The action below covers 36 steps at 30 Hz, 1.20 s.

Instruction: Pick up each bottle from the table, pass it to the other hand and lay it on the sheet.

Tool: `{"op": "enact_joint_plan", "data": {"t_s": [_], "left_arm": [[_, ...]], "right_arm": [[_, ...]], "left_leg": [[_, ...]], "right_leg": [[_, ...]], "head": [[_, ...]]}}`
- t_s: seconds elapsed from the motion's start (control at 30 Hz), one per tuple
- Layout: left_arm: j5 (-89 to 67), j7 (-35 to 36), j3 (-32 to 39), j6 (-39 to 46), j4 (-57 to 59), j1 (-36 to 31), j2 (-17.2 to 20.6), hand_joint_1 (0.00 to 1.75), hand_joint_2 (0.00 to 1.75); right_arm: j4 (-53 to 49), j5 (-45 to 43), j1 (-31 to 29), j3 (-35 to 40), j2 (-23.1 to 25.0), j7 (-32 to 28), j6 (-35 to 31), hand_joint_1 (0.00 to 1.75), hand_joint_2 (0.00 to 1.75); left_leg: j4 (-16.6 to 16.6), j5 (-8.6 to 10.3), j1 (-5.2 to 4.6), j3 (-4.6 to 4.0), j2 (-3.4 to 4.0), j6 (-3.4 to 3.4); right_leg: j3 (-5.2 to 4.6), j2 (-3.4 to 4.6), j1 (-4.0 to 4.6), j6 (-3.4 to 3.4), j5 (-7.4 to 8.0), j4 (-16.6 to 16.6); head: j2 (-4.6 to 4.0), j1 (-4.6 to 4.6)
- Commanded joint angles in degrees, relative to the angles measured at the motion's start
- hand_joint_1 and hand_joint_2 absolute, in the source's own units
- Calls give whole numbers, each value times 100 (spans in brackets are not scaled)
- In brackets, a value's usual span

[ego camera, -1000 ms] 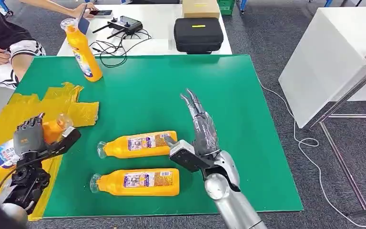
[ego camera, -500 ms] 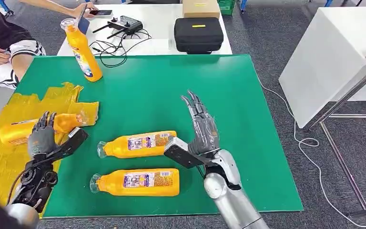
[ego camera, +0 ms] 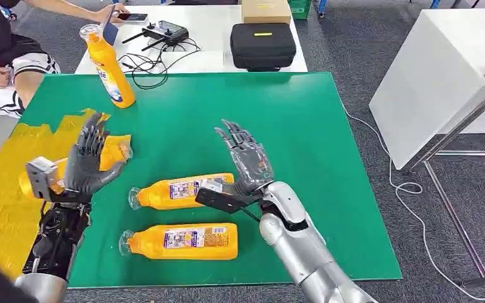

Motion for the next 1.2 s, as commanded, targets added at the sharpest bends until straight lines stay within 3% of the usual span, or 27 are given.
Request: {"op": "enact_joint_plan", "data": {"t_s": [0.03,0.13,0.33,0.73,1.03,1.2], "left_arm": [[327,41,-632,-752,-2240,299,-555,0,175],[327,41,-632,-752,-2240,299,-555,0,175],[494,41,-527,-1202,-2602,327,-842,0,175],[494,41,-527,-1202,-2602,327,-842,0,175],[448,41,-549,-1185,-3005,503,-1057,0,175],[429,41,-543,-1248,-3489,798,-1111,0,175]], "right_arm": [[1599,276,-818,725,377,9,776,0,175],[1599,276,-818,725,377,9,776,0,175],[1812,241,-1030,775,438,79,1378,0,175],[1812,241,-1030,775,438,79,1378,0,175],[2103,606,-1101,1010,296,1331,1997,0,175],[2168,600,-1107,929,198,1660,2156,0,175]], "left_leg": [[-2,-16,3,36,-18,3],[-1,-8,0,14,-2,3],[-3,-13,1,31,-4,3],[-8,-11,-1,38,-4,2],[-8,-9,-2,31,-7,4],[-9,-8,-3,29,-1,3]], "right_leg": [[41,-32,5,3,-23,0],[17,-13,1,4,-10,1],[33,-20,3,3,-15,0],[40,-20,0,3,-16,-3],[34,-23,-1,4,-15,-5],[30,-16,-2,4,-12,-6]], "head": [[0,-2],[0,-2],[0,-2],[0,0],[0,0],[-2,0]]}}
